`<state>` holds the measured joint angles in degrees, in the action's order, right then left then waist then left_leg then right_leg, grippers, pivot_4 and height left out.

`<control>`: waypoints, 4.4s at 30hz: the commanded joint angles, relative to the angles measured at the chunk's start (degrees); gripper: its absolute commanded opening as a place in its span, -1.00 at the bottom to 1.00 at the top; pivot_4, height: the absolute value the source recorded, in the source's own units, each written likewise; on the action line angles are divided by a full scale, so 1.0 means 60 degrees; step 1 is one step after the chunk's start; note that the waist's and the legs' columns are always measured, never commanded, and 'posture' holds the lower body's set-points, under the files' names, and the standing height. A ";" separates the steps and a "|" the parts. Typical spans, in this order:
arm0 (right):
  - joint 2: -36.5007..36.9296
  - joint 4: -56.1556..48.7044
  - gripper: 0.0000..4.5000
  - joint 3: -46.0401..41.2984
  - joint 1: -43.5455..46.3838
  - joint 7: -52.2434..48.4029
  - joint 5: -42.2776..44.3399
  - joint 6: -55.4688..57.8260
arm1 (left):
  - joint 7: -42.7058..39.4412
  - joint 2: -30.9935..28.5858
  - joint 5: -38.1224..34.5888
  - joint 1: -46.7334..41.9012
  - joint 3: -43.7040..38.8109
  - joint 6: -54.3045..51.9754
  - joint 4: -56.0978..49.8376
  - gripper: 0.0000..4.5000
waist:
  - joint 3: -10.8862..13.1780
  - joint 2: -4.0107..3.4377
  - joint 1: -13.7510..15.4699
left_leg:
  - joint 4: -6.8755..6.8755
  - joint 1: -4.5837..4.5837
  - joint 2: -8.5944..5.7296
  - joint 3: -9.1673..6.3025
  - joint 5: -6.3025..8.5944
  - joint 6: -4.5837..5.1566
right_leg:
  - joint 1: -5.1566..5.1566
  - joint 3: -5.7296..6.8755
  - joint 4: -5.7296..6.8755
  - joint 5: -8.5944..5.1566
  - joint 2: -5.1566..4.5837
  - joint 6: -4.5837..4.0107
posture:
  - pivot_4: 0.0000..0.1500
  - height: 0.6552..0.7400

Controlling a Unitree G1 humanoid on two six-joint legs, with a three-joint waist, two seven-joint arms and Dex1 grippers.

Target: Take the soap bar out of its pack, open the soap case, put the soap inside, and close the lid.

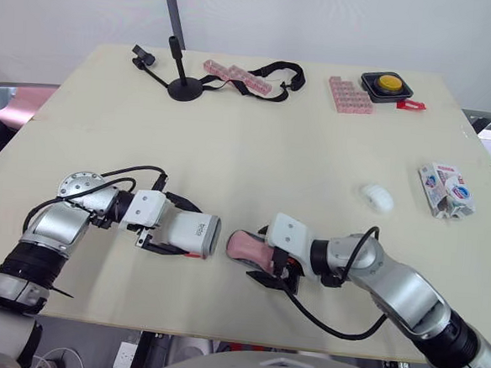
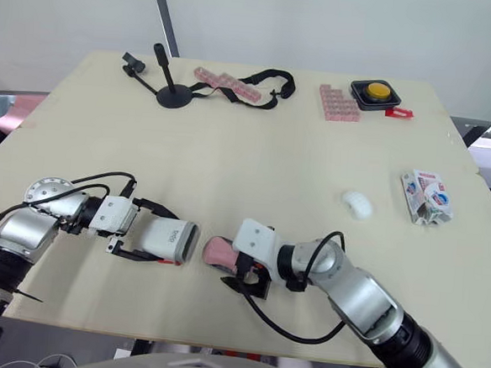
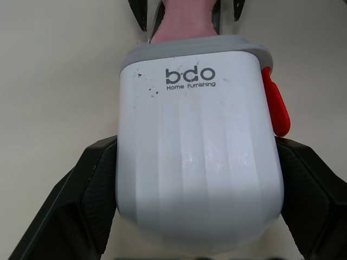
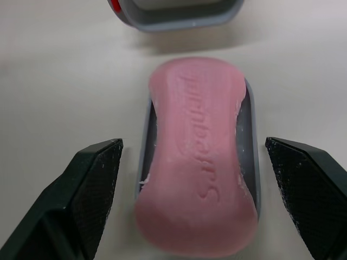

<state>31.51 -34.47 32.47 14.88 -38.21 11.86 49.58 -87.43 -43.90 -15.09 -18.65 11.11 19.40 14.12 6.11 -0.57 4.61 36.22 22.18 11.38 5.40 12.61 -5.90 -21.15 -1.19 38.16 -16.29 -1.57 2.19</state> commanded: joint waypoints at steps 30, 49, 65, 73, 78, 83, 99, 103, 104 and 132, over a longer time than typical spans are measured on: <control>0.0292 0.0423 0.14 -0.1107 0.0555 -0.0891 0.0288 -0.0673 | 0.0265 0.0106 0.0174 -0.0377 -0.0074 0.0207 0.0345 0.55 | -0.0002 0.0005 0.0003 | -0.0087 -0.0112 -0.0002 0.0007 -0.0012 -0.0027 | 0.0107 0.0004 -0.0097 0.0000 -0.0001 -0.0001 | 1.00 0.99; 0.2354 0.1039 0.14 -0.1762 0.2243 -0.3566 0.0877 -0.0653 | 0.1553 0.2271 0.0849 -0.1434 0.0767 -0.1260 0.0163 0.55 | -0.0001 0.0005 0.0003 | -0.0083 -0.0095 0.0005 0.0006 -0.0013 -0.0021 | 0.0108 -0.0001 -0.0075 0.0000 0.0013 -0.0003 | 1.00 0.99; 0.2042 0.1503 0.14 -0.1141 0.2803 -0.3636 0.0518 -0.0532 | 0.2062 0.2935 0.0942 -0.1594 0.0915 -0.1656 -0.0118 0.55 | 0.0000 0.0004 0.0023 | -0.0080 -0.0090 0.0006 0.0006 -0.0013 -0.0018 | 0.0108 0.0000 -0.0076 0.0000 0.0012 -0.0004 | 1.00 0.99; 0.2178 0.1628 0.14 -0.1247 0.2525 -0.3614 0.0412 -0.0628 | 0.1996 0.2786 0.0915 -0.1545 0.0806 -0.1695 -0.0053 0.55 | 0.0000 0.0004 0.0030 | -0.0080 -0.0092 0.0006 0.0006 -0.0013 -0.0018 | 0.0108 0.0000 -0.0075 0.0000 0.0012 -0.0004 | 1.00 0.99; 0.2186 0.1685 0.14 -0.1440 0.2430 -0.3571 0.0467 -0.0659 | 0.1989 0.2737 0.0923 -0.1540 0.0804 -0.1704 -0.0037 0.55 | 0.0000 0.0004 0.0034 | -0.0080 -0.0091 0.0006 0.0006 -0.0013 -0.0018 | 0.0108 -0.0001 -0.0076 0.0000 0.0011 -0.0005 | 1.00 0.99; 0.2186 0.1719 0.14 -0.1534 0.2492 -0.3562 0.0481 -0.0636 | 0.1987 0.2720 0.0935 -0.1547 0.0808 -0.1677 -0.0022 0.55 | 0.0000 0.0004 0.0033 | -0.0080 -0.0091 0.0006 0.0006 -0.0013 -0.0018 | 0.0108 -0.0001 -0.0076 0.0000 0.0011 -0.0005 | 1.00 0.99; 0.2057 0.1386 0.14 -0.0642 0.3514 -0.3663 0.0230 0.0246 | 0.2246 0.3197 0.0869 -0.1531 0.0927 -0.2160 -0.0439 0.55 | 0.0000 0.0003 0.0029 | -0.0080 -0.0092 0.0006 0.0006 -0.0014 -0.0018 | 0.0108 -0.0002 -0.0075 0.0000 0.0012 -0.0005 | 1.00 0.99; 0.1957 0.1389 0.14 -0.0427 0.3798 -0.3648 0.0138 0.0336 | 0.2358 0.3340 0.0926 -0.1544 0.0968 -0.2251 -0.0486 0.55 | 0.0001 0.0003 0.0033 | -0.0080 -0.0090 0.0006 0.0006 -0.0013 -0.0018 | 0.0108 -0.0001 -0.0076 0.0000 0.0012 -0.0005 | 1.00 0.99; 0.1906 0.1388 0.14 -0.0396 0.3894 -0.3628 0.0128 0.0382 | 0.2389 0.3383 0.0938 -0.1537 0.0984 -0.2276 -0.0509 0.55 | 0.0001 0.0003 0.0032 | -0.0080 -0.0091 0.0006 0.0006 -0.0013 -0.0018 | 0.0108 -0.0001 -0.0076 0.0000 0.0012 -0.0005 | 1.00 0.99; 0.2542 0.1466 0.99 -0.1986 0.2746 -0.3629 0.0795 -0.0168 | 0.2486 0.3349 0.0944 -0.1494 0.1146 -0.2295 -0.0614 0.55 | 0.0001 0.0003 0.0213 | -0.0080 -0.0085 0.0005 0.0007 -0.0013 -0.0018 | 0.0108 -0.0005 -0.0083 0.0000 0.0011 -0.0004 | 1.00 0.99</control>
<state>46.05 -25.07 23.59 31.58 -59.23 15.27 50.84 -72.62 -23.56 -8.81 -27.02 18.69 5.19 12.40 6.11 -0.55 5.89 35.74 21.67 11.41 5.45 12.54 -6.01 -20.50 -1.23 37.65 -16.29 -1.51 2.17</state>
